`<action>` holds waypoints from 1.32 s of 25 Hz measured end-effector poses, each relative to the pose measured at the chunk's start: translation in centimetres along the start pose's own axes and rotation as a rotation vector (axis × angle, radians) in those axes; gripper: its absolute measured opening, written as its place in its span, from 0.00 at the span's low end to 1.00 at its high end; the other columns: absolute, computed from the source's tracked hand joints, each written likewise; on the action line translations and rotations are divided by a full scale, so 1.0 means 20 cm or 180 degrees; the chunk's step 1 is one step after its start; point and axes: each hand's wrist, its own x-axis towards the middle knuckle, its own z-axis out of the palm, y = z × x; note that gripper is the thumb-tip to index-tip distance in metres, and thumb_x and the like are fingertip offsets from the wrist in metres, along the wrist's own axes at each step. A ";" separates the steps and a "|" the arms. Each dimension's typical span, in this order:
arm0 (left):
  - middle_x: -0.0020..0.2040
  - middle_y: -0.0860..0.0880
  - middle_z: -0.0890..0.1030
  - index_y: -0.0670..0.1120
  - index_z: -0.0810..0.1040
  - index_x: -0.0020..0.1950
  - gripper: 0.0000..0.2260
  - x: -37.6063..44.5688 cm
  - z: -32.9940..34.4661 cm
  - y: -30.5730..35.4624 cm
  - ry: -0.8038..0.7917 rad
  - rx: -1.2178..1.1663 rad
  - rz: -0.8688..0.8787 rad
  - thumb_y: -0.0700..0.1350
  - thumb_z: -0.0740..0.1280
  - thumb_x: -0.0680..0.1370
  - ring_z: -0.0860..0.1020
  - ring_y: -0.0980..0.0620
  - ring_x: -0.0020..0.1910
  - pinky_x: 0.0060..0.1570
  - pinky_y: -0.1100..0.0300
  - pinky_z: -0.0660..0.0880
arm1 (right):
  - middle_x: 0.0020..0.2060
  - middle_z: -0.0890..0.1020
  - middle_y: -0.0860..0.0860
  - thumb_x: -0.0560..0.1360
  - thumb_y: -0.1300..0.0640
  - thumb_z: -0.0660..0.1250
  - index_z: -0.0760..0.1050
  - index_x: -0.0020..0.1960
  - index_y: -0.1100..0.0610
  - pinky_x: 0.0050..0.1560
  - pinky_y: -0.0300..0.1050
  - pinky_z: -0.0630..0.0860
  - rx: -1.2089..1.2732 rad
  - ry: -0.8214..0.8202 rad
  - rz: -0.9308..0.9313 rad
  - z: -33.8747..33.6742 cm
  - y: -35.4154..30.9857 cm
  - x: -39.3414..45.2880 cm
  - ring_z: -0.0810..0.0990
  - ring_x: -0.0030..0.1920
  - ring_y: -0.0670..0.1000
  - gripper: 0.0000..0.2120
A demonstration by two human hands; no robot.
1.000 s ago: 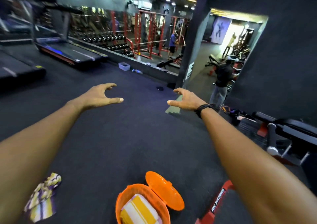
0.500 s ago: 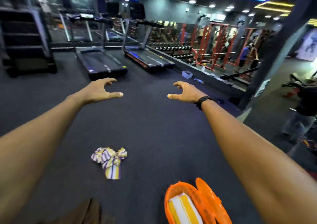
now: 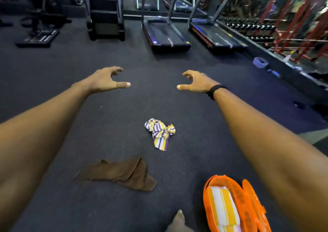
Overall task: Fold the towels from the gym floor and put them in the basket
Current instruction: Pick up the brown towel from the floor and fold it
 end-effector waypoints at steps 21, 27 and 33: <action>0.73 0.47 0.67 0.50 0.61 0.76 0.38 0.62 1.50 -1.62 -0.1705 -0.0019 -0.1560 0.59 0.71 0.71 0.67 0.46 0.71 0.68 0.53 0.63 | 0.67 0.72 0.56 0.74 0.48 0.70 0.67 0.69 0.58 0.63 0.54 0.72 -0.0250 -0.1823 0.0887 2.29 0.85 1.01 0.72 0.65 0.58 0.28; 0.62 0.54 0.72 0.55 0.65 0.70 0.27 0.74 2.48 -2.52 -0.1950 0.0070 -0.1967 0.59 0.69 0.74 0.72 0.50 0.61 0.60 0.60 0.64 | 0.67 0.72 0.55 0.76 0.47 0.67 0.67 0.70 0.55 0.62 0.53 0.72 -0.0286 -0.2190 0.1216 3.44 1.32 0.98 0.72 0.65 0.57 0.25; 0.65 0.37 0.67 0.42 0.56 0.68 0.19 -0.58 4.05 -3.49 -0.1248 0.1234 -0.3114 0.37 0.57 0.79 0.65 0.37 0.64 0.64 0.40 0.64 | 0.68 0.70 0.57 0.78 0.46 0.64 0.67 0.69 0.55 0.65 0.55 0.69 -0.0375 -0.2535 0.1523 4.30 1.63 0.88 0.70 0.66 0.59 0.23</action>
